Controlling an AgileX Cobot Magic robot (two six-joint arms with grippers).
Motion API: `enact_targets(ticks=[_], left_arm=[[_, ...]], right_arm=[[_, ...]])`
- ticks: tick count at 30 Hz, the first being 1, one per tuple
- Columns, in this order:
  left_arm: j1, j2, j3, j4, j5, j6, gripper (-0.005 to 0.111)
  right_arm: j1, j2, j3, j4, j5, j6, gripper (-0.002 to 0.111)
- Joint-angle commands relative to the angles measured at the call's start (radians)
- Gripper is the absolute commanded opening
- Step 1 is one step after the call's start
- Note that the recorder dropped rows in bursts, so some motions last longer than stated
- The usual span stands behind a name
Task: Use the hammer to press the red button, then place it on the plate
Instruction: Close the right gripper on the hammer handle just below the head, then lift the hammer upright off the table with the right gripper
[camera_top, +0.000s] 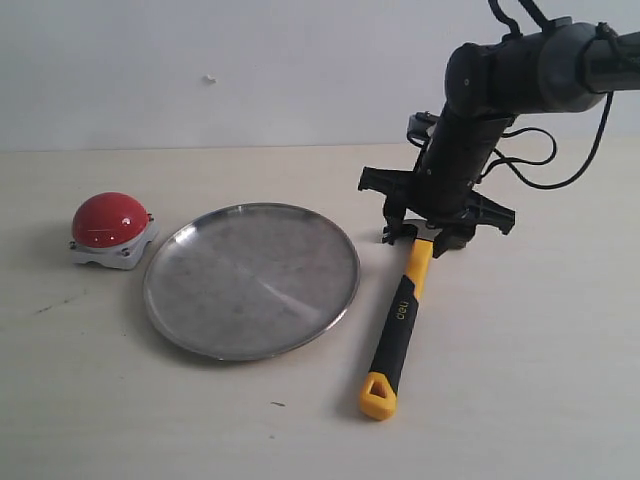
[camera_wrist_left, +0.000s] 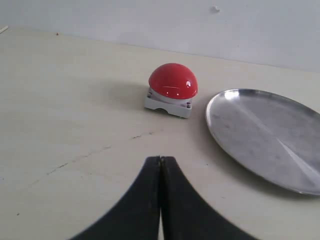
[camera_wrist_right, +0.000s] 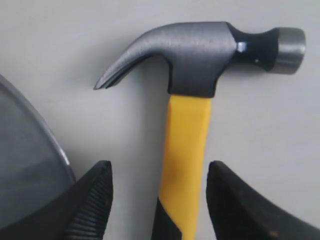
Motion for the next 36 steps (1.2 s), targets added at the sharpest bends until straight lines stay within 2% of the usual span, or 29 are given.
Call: enact_targets(ticks=[1,18,21,26,36], left_arm=[[-0.005,-0.007,0.003,0.002,-0.004,-0.003,0.000],[-0.012,-0.007,0.003,0.002,-0.002,-0.003,0.000],[-0.012,-0.007,0.003,0.002,-0.002,-0.003,0.000],[-0.012,-0.007,0.003,0.002,-0.002,-0.003,0.000],[-0.012,-0.007,0.003,0.002,-0.002,-0.003,0.000]], right_arm=[[0.001,0.043,-0.043,-0.042,0.012,0.022,0.055],[0.001,0.110,-0.044,-0.113,-0.002,0.090,0.049],[0.001,0.116,-0.044,-0.122,-0.002,0.090,0.037],[0.001,0.118,-0.044,-0.119,-0.004,0.042,0.000],[0.001,0.051,-0.044,-0.102,-0.101,-0.054,0.000]])
